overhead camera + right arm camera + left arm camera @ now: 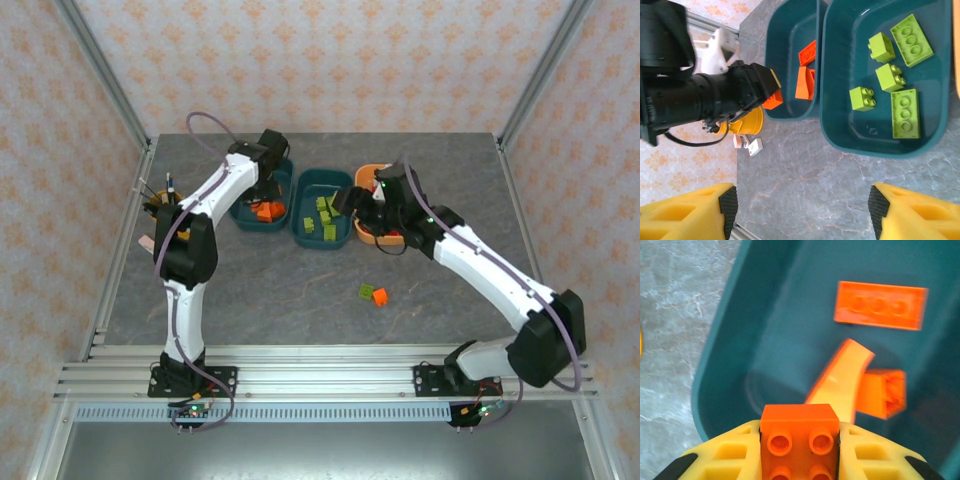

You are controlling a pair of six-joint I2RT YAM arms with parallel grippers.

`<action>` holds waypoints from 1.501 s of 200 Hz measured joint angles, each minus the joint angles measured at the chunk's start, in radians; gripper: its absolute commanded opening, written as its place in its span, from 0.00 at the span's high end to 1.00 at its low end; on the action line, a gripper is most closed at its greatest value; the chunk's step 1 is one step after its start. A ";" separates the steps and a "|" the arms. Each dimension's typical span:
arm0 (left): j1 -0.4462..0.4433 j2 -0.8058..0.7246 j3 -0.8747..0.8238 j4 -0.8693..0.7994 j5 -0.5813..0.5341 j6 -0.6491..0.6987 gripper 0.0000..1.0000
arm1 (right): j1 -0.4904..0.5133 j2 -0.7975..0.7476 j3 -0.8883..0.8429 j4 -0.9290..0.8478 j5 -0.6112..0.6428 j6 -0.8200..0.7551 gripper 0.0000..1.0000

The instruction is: Sort the legos into containers by color

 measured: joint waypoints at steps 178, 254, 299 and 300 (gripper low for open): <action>-0.016 0.063 0.130 -0.037 -0.019 0.074 0.37 | 0.066 0.108 0.163 -0.481 0.157 -0.294 0.35; -0.295 -0.691 -0.532 0.191 0.147 -0.124 0.32 | 0.183 0.247 0.086 -0.642 0.257 -0.378 0.30; -0.438 -0.834 -0.774 0.202 0.165 -0.236 0.32 | 0.147 0.336 0.031 -0.573 0.248 -0.349 0.28; -0.439 -0.836 -0.775 0.202 0.165 -0.237 0.32 | 0.145 0.339 0.029 -0.572 0.246 -0.348 0.28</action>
